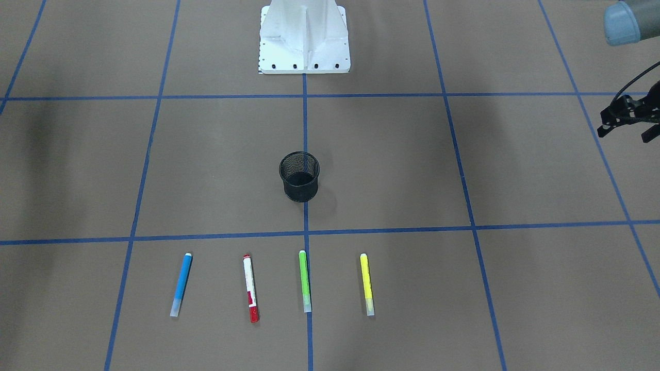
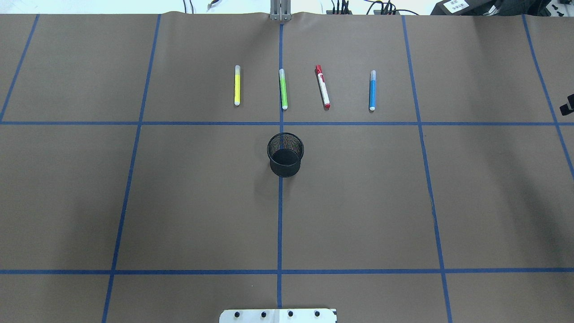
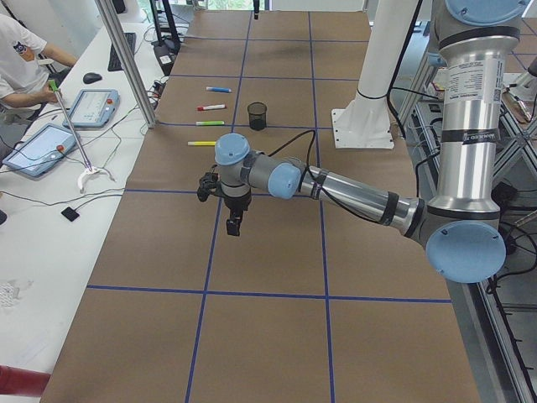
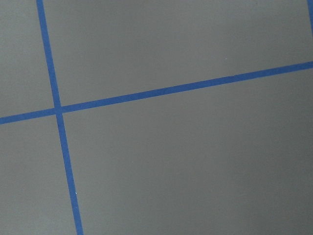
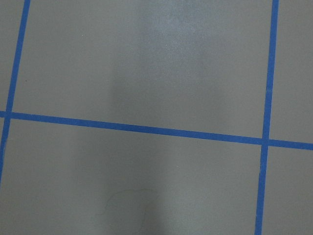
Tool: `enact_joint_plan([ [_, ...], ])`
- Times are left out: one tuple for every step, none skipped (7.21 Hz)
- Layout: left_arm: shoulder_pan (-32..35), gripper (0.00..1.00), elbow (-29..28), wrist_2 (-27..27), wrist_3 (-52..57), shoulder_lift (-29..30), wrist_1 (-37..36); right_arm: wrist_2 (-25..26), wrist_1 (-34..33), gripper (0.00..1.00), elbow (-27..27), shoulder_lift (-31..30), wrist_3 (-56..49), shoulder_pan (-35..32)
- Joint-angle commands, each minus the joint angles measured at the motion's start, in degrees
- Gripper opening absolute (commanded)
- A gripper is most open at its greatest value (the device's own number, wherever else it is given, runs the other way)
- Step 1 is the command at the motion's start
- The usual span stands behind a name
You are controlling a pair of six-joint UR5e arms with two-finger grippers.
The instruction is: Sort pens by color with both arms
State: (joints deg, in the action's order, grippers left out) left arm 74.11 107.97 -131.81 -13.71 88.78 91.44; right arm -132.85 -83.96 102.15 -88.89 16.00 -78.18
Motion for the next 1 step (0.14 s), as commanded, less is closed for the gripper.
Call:
enact_joint_plan([
  [0.07,1.0,0.14,0.33,0.0,-0.27,0.23,0.22,0.03,0.99,-0.64,1.17,0.0,0.04],
])
